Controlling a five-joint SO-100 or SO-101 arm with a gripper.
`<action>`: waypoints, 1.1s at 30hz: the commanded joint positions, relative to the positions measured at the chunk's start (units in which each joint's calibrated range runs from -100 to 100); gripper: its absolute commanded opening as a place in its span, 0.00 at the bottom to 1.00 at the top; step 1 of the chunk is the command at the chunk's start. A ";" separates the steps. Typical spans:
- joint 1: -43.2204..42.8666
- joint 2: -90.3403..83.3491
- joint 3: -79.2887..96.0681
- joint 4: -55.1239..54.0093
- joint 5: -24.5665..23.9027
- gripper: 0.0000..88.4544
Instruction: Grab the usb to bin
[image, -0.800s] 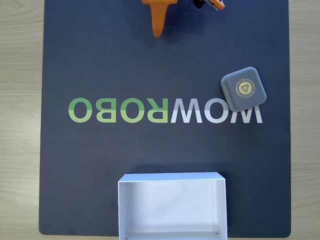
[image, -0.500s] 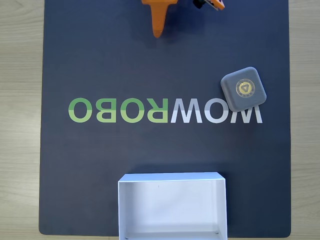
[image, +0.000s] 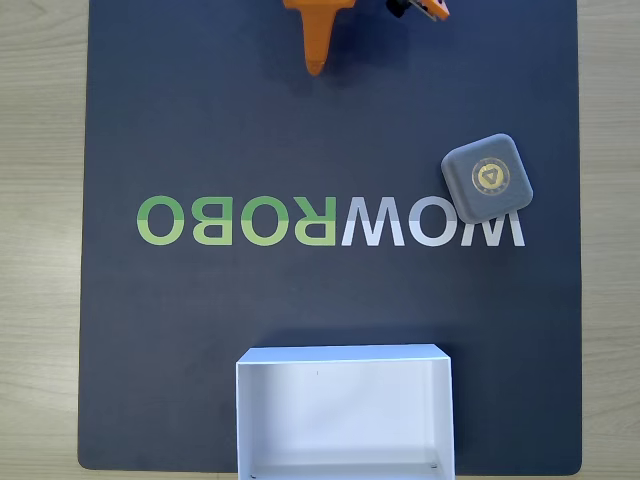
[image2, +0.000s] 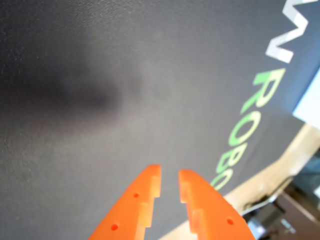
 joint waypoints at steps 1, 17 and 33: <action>0.00 0.48 -0.18 -0.07 0.20 0.05; -0.08 0.48 -0.27 -0.07 0.14 0.05; -3.37 12.43 -6.77 -6.62 0.25 0.05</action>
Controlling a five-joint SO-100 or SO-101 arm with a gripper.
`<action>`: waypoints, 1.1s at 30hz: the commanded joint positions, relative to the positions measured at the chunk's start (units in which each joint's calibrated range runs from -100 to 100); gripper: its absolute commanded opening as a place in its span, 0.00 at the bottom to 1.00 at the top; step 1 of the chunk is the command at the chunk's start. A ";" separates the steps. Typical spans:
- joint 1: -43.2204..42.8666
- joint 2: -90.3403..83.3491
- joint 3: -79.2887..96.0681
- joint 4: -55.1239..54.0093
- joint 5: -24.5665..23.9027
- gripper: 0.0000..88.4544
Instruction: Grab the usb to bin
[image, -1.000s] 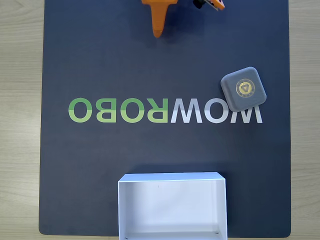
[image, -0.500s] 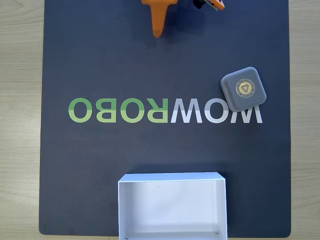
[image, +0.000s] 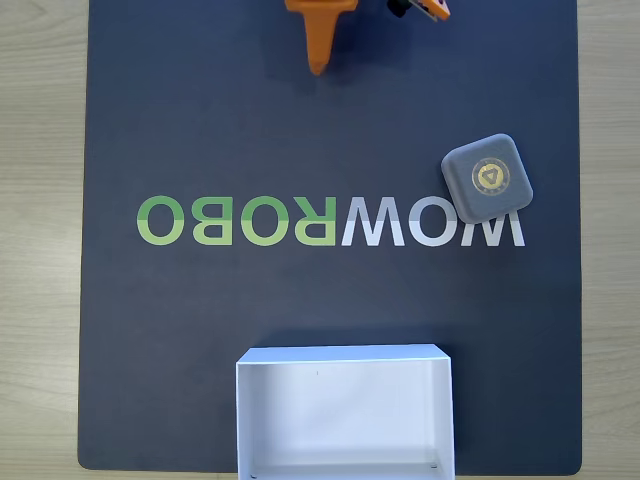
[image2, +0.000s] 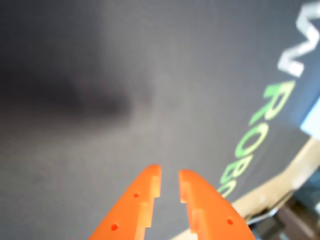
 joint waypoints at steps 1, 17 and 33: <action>-1.73 10.13 -8.04 -6.30 -0.12 0.05; -14.95 80.83 -89.16 16.48 -0.64 0.06; -24.29 105.84 -112.64 28.35 -0.22 0.41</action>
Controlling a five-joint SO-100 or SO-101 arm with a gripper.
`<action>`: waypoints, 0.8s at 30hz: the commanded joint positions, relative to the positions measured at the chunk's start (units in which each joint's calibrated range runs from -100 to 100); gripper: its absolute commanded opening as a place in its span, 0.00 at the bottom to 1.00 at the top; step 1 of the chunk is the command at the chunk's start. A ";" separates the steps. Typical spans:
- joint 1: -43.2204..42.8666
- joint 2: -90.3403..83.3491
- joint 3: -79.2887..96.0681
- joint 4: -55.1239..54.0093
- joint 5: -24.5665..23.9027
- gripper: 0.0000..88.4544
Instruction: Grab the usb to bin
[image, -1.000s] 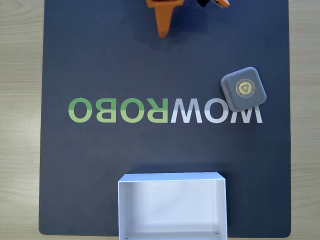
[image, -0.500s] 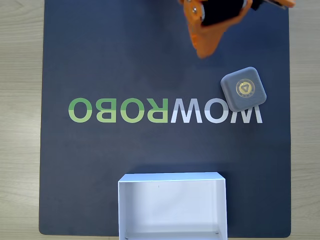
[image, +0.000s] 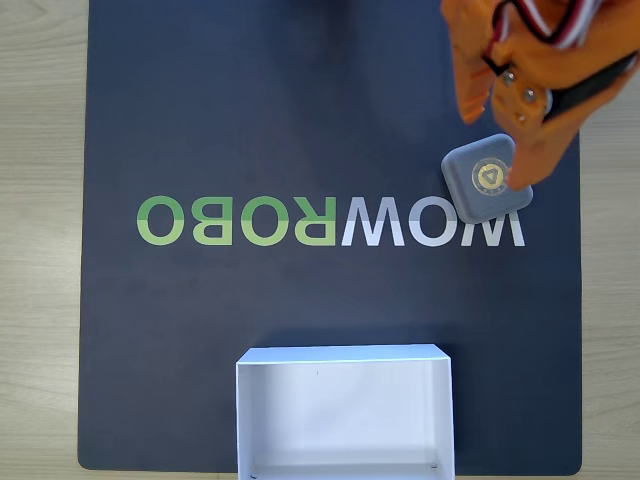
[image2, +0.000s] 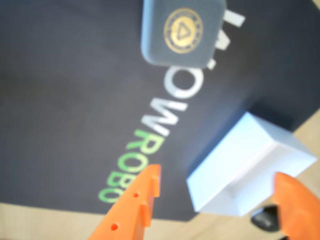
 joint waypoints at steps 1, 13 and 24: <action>-1.97 0.80 1.14 0.60 0.25 0.44; -4.50 8.01 12.07 -1.15 0.30 0.53; -4.16 15.56 11.08 -6.04 0.30 0.53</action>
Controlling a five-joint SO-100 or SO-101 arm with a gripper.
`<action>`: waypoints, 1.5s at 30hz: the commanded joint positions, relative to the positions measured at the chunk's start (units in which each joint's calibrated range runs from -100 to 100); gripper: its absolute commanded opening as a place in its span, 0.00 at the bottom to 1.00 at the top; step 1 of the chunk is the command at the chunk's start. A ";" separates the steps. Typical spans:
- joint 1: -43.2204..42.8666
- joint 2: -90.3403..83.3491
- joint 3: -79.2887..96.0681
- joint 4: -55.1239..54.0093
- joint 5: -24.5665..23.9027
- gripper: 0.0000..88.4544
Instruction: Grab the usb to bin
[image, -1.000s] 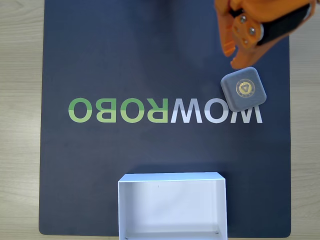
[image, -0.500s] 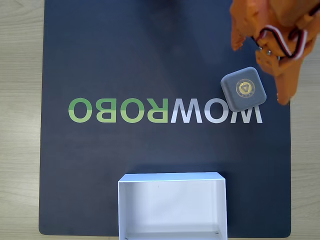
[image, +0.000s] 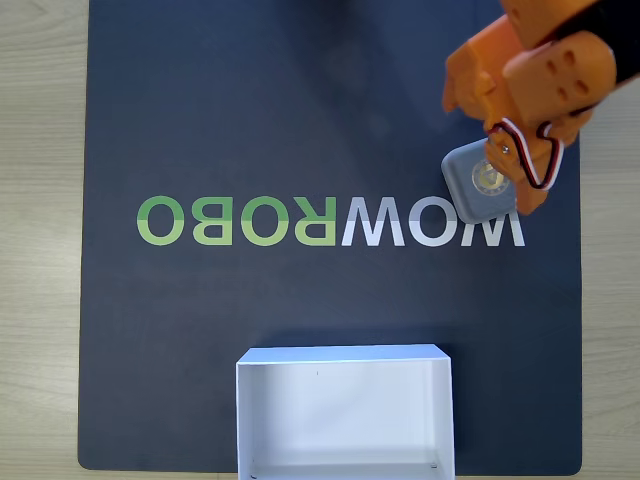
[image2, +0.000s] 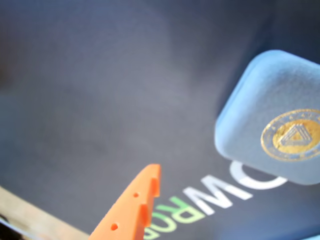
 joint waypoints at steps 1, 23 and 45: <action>0.17 0.44 -0.85 -1.99 -0.07 0.53; -0.67 8.92 -2.39 -6.80 -0.07 0.53; -2.61 13.32 -6.82 -6.80 -0.59 0.52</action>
